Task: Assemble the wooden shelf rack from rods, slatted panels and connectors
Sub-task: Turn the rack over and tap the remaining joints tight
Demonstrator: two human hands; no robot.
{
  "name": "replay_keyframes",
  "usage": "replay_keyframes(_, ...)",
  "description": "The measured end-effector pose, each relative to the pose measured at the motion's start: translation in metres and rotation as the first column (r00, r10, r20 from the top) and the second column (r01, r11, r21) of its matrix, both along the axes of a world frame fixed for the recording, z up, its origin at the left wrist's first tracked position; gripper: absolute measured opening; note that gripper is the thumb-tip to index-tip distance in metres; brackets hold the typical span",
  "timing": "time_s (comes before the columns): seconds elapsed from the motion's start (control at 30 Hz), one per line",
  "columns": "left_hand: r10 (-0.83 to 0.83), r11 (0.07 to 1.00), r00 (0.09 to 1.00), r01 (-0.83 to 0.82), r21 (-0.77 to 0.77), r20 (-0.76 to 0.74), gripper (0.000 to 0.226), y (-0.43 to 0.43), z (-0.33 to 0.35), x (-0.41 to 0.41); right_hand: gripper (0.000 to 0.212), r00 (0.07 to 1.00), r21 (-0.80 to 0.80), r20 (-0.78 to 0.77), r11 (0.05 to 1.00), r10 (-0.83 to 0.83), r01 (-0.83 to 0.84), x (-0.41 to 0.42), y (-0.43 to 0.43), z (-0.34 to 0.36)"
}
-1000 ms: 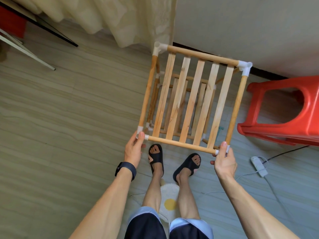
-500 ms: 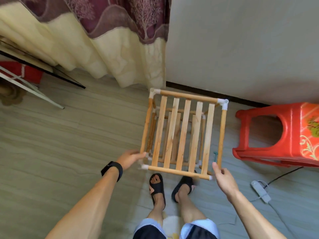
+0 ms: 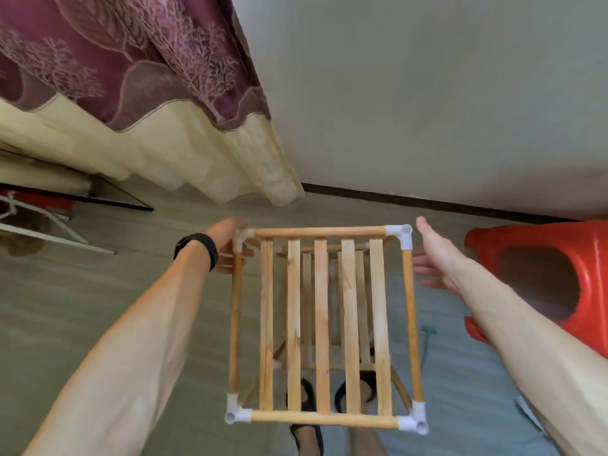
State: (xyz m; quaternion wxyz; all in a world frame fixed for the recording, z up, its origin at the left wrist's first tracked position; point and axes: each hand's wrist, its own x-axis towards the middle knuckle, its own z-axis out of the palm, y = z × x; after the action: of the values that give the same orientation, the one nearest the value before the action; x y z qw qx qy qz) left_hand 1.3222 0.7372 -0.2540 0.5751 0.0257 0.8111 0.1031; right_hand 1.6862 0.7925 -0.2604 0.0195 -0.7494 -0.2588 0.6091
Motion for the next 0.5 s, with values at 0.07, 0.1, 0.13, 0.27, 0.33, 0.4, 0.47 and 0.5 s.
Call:
replay_keyframes(0.07,-0.078,0.993,0.997,0.077,-0.09,-0.006,0.038,0.015,-0.005,0.003,0.056,0.997,-0.084,-0.075,0.996,-0.01,0.004,-0.007,0.017,-0.004)
replay_keyframes(0.1,-0.109,0.987,0.994,0.105,-0.119,-0.028,0.035,0.021,-0.006,0.005,0.052,0.993,-0.122,-0.112,0.992,-0.035,0.021,-0.01,0.023,-0.007)
replay_keyframes(0.13,-0.144,0.98,0.988,0.135,-0.149,-0.054,0.034,0.027,-0.008,0.006,0.047,0.989,-0.159,-0.138,0.987,-0.054,0.032,-0.013,0.029,-0.009)
replay_keyframes(0.27,-0.3,0.941,0.939,0.263,-0.214,-0.168,0.029,0.039,-0.018,0.019,0.028,0.985,-0.187,-0.149,0.981,-0.088,0.059,-0.023,0.041,-0.018)
replay_keyframes(0.33,-0.309,0.945,0.93,0.276,-0.177,-0.2,0.028,0.041,-0.029,0.018,0.027,0.988,-0.158,-0.137,0.986,-0.077,0.055,-0.024,0.042,-0.022)
replay_keyframes(0.4,-0.305,0.945,0.931,0.271,-0.182,-0.198,0.026,0.042,-0.033,0.015,0.027,0.994,-0.118,-0.099,0.993,-0.038,0.026,-0.026,0.043,-0.025)
replay_keyframes(0.47,-0.286,0.95,0.939,0.253,-0.183,-0.19,0.023,0.039,-0.033,0.014,0.028,0.999,-0.066,-0.043,0.998,0.005,-0.008,-0.027,0.042,-0.027)
replay_keyframes(0.5,-0.277,0.954,0.941,0.245,-0.175,-0.194,0.022,0.038,-0.033,0.016,0.029,1.0,-0.042,-0.008,0.999,0.029,-0.03,-0.027,0.041,-0.027)
